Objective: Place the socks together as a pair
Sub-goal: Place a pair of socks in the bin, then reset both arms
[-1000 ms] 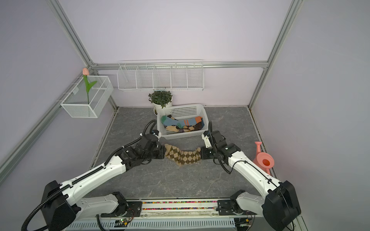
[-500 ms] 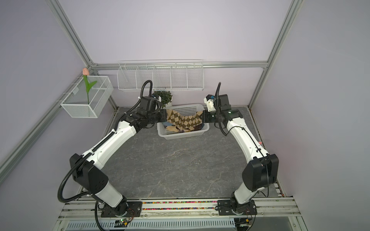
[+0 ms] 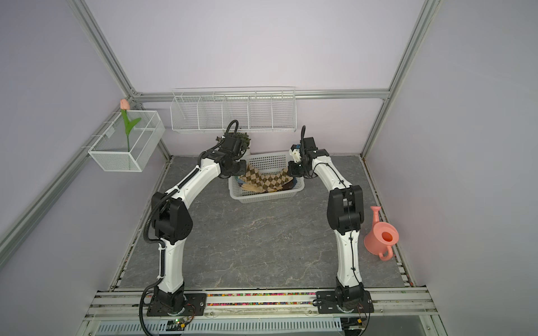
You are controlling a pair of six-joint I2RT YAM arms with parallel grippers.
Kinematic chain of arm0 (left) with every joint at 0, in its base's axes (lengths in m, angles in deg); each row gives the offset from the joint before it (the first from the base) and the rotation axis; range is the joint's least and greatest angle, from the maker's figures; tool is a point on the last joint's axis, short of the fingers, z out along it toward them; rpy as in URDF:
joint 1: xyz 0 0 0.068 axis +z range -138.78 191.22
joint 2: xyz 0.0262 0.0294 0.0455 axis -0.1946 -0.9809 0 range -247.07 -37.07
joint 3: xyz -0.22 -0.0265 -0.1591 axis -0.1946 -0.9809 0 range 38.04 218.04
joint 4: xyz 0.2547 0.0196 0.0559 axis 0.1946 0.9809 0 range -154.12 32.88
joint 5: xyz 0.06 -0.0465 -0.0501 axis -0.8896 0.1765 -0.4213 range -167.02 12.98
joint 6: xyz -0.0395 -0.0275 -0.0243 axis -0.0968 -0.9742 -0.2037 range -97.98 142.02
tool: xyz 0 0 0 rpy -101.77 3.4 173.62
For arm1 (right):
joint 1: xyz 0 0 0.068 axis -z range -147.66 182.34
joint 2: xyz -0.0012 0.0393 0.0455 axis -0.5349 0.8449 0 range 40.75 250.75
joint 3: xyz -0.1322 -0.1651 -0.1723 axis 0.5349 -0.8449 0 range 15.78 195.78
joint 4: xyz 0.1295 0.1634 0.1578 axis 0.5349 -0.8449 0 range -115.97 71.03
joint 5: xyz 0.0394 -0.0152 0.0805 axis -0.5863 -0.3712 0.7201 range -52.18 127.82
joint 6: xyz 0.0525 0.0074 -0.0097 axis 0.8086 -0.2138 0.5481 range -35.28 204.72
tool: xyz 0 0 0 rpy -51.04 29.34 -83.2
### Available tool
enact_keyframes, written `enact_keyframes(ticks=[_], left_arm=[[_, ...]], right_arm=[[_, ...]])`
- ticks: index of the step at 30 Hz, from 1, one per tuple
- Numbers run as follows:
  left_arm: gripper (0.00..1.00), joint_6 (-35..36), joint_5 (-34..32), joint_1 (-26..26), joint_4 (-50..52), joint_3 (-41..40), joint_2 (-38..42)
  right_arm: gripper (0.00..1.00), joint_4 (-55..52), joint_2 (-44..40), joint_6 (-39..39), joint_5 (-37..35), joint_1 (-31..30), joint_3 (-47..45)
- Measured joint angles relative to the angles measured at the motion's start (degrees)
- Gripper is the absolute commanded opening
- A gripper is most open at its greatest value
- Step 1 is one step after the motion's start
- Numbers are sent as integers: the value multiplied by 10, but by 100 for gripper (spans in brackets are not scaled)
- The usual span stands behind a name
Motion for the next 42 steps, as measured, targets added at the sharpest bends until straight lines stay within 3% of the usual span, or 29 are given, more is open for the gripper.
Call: enact_keyframes(ticks=[2,6,12,17,24,27,29,32,35,39,42], left_arm=[[1,3,-6,7,2,7,-16],[37,13,-17,21,3,43,-57],[74,30,-44,25,-12,36,-53],[78,33,-71,25,-59,-78,68],[88,30,-142,25,-218,-368,366],[92,35,-214,28,-305,-505,437],[92,45,-263,34,-358,-581,445],[90,87,-322,46,-463,-704,442],[90,135,-335,65,-593,-816,437],[95,164,-330,100,-701,-859,402],[99,179,-312,114,-780,-871,379]], right_arm=[[13,-4,6,-1,-14,0,1],[29,-5,6,-7,-43,0,16],[49,-11,3,-18,-67,0,50],[64,0,-57,-20,-82,0,-5],[92,118,-352,-23,-139,2,-293],[99,151,-431,-18,-154,28,-366],[89,173,-444,-12,-156,65,-399],[89,236,-441,-7,-170,122,-479],[89,325,-441,-14,-204,150,-589],[89,486,-440,-30,-242,153,-734],[89,548,-438,-38,-256,154,-774]])
